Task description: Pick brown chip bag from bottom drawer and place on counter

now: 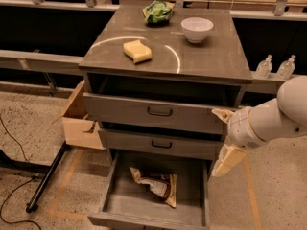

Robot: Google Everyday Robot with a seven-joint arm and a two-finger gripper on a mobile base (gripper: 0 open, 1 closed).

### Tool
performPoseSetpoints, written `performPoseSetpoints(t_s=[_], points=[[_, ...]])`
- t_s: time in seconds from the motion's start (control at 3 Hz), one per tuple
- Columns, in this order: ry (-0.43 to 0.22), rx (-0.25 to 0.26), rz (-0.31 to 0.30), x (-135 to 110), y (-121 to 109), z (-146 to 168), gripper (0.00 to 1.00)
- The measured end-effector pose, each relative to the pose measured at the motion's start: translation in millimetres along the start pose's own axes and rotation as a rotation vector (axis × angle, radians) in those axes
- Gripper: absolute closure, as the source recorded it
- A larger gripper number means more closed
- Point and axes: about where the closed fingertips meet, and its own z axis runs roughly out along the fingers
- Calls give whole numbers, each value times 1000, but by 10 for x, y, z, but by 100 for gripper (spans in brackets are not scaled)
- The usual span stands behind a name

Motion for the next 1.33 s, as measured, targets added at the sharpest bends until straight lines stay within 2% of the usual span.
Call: performPoseSetpoints(t_s=[0.33,0.67,1.0,1.33], points=[[-32,24,28,30,-34,167,0],[-64,22,90,247,-107,879,0],[-109,3,126,368,-211,1635,0],[-103,-62,143,539,-192,2286,0]])
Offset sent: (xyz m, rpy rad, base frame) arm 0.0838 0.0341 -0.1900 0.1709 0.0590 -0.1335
